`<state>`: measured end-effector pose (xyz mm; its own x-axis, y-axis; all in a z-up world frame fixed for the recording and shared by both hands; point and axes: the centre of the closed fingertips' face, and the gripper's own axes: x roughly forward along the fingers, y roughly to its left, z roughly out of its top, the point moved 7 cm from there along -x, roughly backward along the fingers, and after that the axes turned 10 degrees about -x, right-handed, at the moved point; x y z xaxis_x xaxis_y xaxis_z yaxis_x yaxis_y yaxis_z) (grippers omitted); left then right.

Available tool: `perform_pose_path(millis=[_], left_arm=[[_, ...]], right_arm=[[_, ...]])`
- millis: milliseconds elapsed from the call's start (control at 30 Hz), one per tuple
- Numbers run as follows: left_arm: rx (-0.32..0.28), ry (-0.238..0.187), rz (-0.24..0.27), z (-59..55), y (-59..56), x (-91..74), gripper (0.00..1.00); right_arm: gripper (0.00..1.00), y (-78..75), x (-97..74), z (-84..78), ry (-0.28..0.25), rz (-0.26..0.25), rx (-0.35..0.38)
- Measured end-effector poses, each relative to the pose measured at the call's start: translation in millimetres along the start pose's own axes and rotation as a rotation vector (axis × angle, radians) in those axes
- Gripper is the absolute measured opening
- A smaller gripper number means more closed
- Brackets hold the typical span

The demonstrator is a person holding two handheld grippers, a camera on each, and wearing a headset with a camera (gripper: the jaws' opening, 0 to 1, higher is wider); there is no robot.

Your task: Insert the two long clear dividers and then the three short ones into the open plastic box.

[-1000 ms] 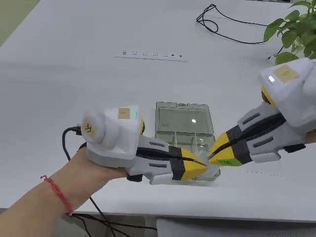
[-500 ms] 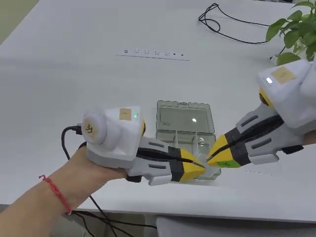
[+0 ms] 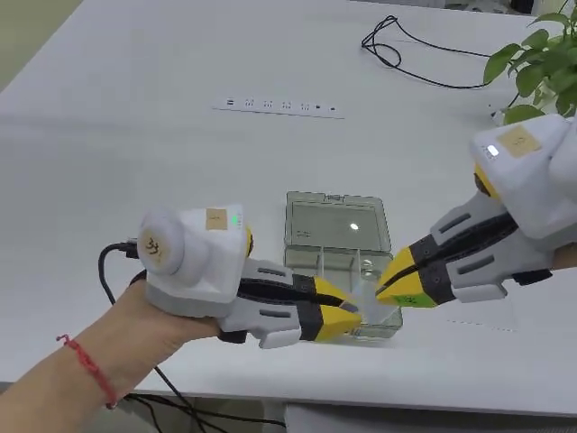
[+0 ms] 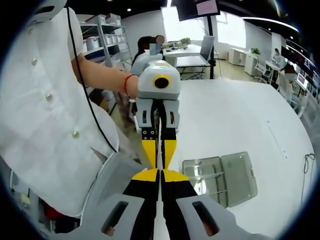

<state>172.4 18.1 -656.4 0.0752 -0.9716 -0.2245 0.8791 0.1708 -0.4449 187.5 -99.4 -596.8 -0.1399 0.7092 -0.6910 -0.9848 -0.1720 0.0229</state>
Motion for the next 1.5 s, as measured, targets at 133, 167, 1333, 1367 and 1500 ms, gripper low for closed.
perform_pose_path(millis=[133,167,1333,1367,1500], left_arm=[[0.0,0.012,0.043,-4.4,4.3,-5.1,0.1],[-0.001,0.014,0.058,-6.3,6.4,-7.1,0.12],[0.009,0.02,0.37,-31.5,50.1,-53.1,0.87],[0.008,0.018,0.373,-31.5,50.8,-53.4,0.89],[0.016,0.009,0.386,-31.7,53.6,-54.3,0.98]], right_arm=[[0.03,-4.7,-1.5,-0.2,-0.003,-0.02,0.005],[0.03,-6.8,-2.1,-0.1,-0.002,-0.028,0.004],[0.03,-78.5,51.5,-14.0,0.074,-0.126,-0.032],[0.03,-79.6,53.9,-15.1,0.074,-0.127,-0.032],[0.03,-88.6,69.2,-29.3,0.077,-0.126,-0.022]])
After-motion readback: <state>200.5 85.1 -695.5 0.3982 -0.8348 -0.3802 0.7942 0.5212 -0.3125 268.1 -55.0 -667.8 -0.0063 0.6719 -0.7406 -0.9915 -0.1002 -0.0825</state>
